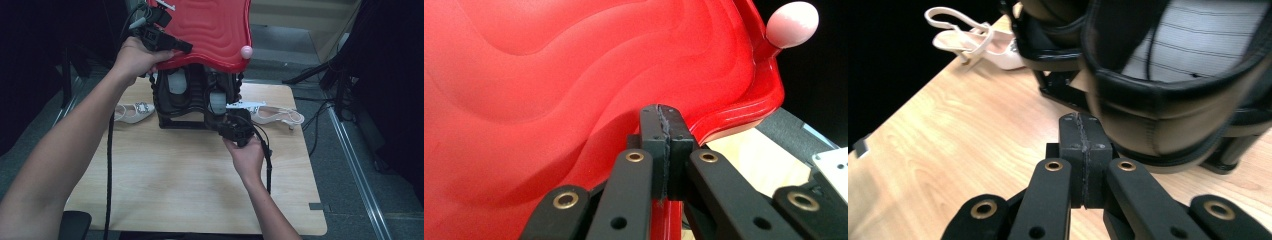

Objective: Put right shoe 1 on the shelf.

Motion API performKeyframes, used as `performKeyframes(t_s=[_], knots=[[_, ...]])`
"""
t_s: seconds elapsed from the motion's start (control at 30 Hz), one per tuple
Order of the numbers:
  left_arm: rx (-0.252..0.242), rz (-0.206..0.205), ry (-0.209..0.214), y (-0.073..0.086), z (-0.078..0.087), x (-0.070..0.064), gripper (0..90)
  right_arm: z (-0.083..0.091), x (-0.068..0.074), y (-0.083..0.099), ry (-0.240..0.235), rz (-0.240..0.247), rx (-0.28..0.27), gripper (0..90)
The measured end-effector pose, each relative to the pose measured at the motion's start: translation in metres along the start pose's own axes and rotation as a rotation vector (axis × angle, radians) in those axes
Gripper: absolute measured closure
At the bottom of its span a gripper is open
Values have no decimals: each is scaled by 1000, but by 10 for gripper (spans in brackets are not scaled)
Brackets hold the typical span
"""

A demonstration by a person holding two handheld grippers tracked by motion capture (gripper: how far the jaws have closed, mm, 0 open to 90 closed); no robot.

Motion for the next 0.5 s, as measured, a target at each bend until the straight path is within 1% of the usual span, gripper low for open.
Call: performKeyframes(t_s=[0.07, 0.1, 0.13, 0.2, 0.37, 0.43, 0.47, 0.5], knots=[[1, -2, -1, 0, 0, 0, 900, 0, -2, -1, -18, -2, -3, 900], [0, -2, 0, 0, 0, 0, 900, -1, -2, -1, -15, 3, 0, 900], [0, -2, -1, 0, 0, 0, 900, -1, -1, -2, -3, 18, 7, 900], [2, -1, 2, 0, 0, 0, 900, -3, -1, -4, 7, 25, 13, 900], [5, 3, 2, 0, 0, 0, 900, -8, -7, -16, 18, 16, 1, 900], [6, 3, 2, 0, 0, 0, 900, -9, -10, -22, 30, 12, -1, 900], [7, 3, 5, 0, 0, 0, 900, -11, -13, -26, 38, 19, -2, 900], [7, 3, 5, 0, 1, 0, 900, -12, -14, -29, 38, 9, -6, 900]])
Point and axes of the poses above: each handheld gripper's, and its own axes: z roughly backward along the jaws, y roughly out of its underside, x roughly to its left, the point moved 10 cm from there along -z, roughly forward along the jaws, and after that the axes turned 12 degrees about -y, right-handed, at the moved point
